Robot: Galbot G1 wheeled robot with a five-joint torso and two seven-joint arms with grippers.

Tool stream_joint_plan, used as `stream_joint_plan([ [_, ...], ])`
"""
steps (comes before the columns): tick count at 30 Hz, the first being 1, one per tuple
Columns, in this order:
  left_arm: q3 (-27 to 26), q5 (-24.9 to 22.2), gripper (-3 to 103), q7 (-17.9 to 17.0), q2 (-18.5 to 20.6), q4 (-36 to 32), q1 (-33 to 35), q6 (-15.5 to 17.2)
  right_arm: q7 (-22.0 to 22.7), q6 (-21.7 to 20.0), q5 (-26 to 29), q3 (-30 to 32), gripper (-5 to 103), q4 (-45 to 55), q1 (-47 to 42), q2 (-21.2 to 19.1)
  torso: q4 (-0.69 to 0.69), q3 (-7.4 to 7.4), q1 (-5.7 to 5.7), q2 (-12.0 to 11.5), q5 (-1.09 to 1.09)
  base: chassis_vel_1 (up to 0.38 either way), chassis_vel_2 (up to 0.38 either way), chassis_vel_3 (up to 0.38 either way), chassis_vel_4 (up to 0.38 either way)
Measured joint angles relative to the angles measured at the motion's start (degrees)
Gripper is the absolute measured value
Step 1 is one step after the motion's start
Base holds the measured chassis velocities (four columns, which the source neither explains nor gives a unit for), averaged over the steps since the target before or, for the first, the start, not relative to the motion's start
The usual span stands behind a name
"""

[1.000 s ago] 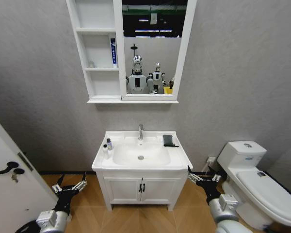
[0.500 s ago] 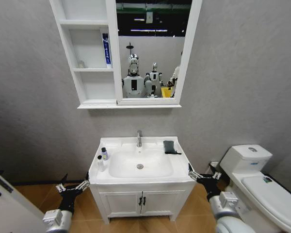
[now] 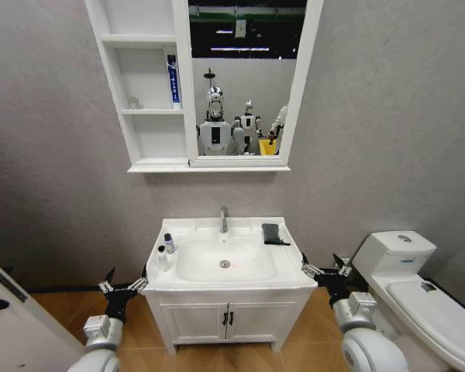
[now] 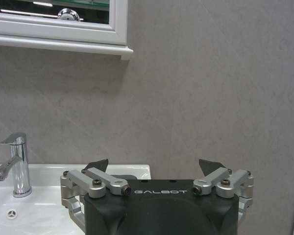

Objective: Move facial cleanser and shampoo from washbasin to cabinet, then wipe washbasin with towel.

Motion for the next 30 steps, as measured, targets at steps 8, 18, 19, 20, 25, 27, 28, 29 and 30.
stream_joint_plan([
  [8,3.55,0.75,100,0.11,-1.91,6.41,-3.55,-1.85,0.52,-1.42,3.47,-0.43,100,-3.64,4.87,-4.82,0.0,0.0,0.0,0.0,0.02,0.0,0.0,0.0,0.0],
  [18,7.59,1.52,100,1.55,-4.1,13.65,-7.88,-2.51,1.31,-2.56,6.82,0.05,100,-6.55,7.93,-10.91,0.0,0.0,-0.01,0.0,0.02,0.0,0.0,0.0,0.0],
  [19,7.81,1.58,100,1.67,-4.16,14.32,-8.31,-2.52,1.31,-2.56,6.82,0.07,100,-6.65,7.9,-10.97,0.0,0.0,-0.01,0.0,0.01,0.0,0.0,0.0,0.0],
  [20,7.81,1.58,100,1.67,-4.16,14.32,-8.31,-2.52,1.31,-2.56,6.82,0.07,100,-6.65,7.9,-10.97,0.0,0.0,-0.01,0.0,0.01,0.0,0.0,0.0,0.0],
  [25,8.48,1.67,100,2.2,-4.24,18.06,-11.21,-2.53,1.29,-2.48,7.14,0.36,100,-6.8,7.92,-11.57,0.0,0.0,-0.01,0.0,0.0,0.0,0.0,0.0,0.0],
  [27,8.47,1.61,100,2.2,-4.27,20.07,-13.34,-2.48,1.29,-2.41,7.42,0.53,100,-6.81,8.08,-11.97,0.0,0.0,-0.01,0.0,0.0,0.0,0.0,0.0,0.0],
  [28,8.47,1.61,100,2.2,-4.27,20.07,-13.34,-2.48,1.29,-2.41,7.42,0.53,100,-6.81,8.08,-11.97,0.0,0.0,-0.01,0.0,0.0,0.0,0.0,0.0,0.0],
  [29,8.26,1.47,100,2.18,-4.27,21.52,-14.8,-2.44,1.29,-2.39,7.49,0.6,100,-6.75,8.08,-12.17,0.0,0.0,-0.01,0.0,0.0,0.0,0.0,0.0,0.0],
  [30,8.26,1.47,100,2.18,-4.27,21.52,-14.8,-2.44,1.29,-2.39,7.49,0.6,100,-6.75,8.08,-12.17,0.0,0.0,-0.01,0.0,0.0,0.0,0.0,0.0,0.0],
])
